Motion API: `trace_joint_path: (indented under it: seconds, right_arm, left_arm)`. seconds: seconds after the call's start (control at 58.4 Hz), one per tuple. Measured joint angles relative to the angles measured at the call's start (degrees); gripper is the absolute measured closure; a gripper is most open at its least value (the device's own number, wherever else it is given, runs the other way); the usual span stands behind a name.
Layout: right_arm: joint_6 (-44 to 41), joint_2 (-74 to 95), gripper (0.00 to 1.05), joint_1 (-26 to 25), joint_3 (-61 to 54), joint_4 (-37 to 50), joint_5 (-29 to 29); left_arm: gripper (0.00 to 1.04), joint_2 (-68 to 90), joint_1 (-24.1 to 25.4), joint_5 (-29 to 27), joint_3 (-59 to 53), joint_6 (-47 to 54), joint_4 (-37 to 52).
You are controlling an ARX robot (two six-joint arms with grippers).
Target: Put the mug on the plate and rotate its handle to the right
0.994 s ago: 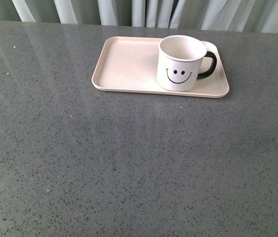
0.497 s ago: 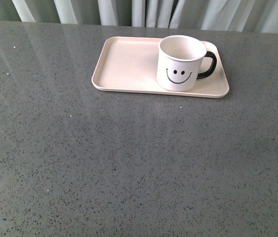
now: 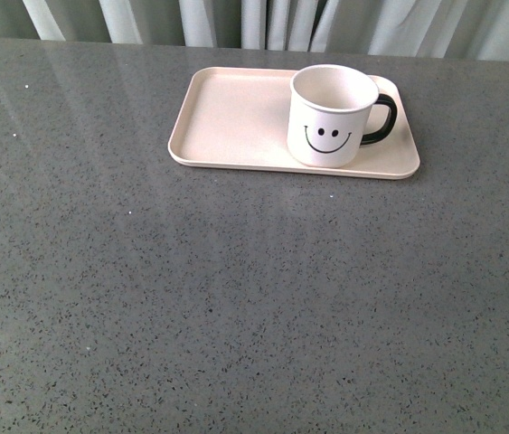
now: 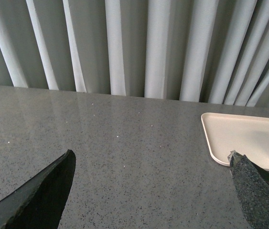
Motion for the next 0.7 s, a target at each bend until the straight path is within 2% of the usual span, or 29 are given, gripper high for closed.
trace_joint_path:
  seconds: [0.223, 0.291, 0.377, 0.514, 0.634, 0.702]
  right_arm:
    - [0.0, -0.4, 1.03, 0.0, 0.0, -0.3, 0.0]
    - [0.0, -0.5, 0.93, 0.0, 0.0, -0.3, 0.0]
    - [0.0, -0.5, 0.75, 0.0, 0.0, -0.3, 0.0]
    - [0.0, -0.5, 0.54, 0.0, 0.0, -0.3, 0.0]
    - [0.0, -0.5, 0.26, 0.0, 0.0, -0.3, 0.0]
    - [0.0, -0.5, 0.15, 0.0, 0.0, -0.3, 0.0]
  left_arm:
    - [0.09, 0.0, 0.0, 0.0, 0.0, 0.0, 0.0]
    - [0.09, 0.0, 0.0, 0.0, 0.0, 0.0, 0.0]
    - [0.09, 0.0, 0.0, 0.0, 0.0, 0.0, 0.0]
    - [0.09, 0.0, 0.0, 0.0, 0.0, 0.0, 0.0]
    - [0.09, 0.0, 0.0, 0.0, 0.0, 0.0, 0.0]
    - [0.09, 0.0, 0.0, 0.0, 0.0, 0.0, 0.0]
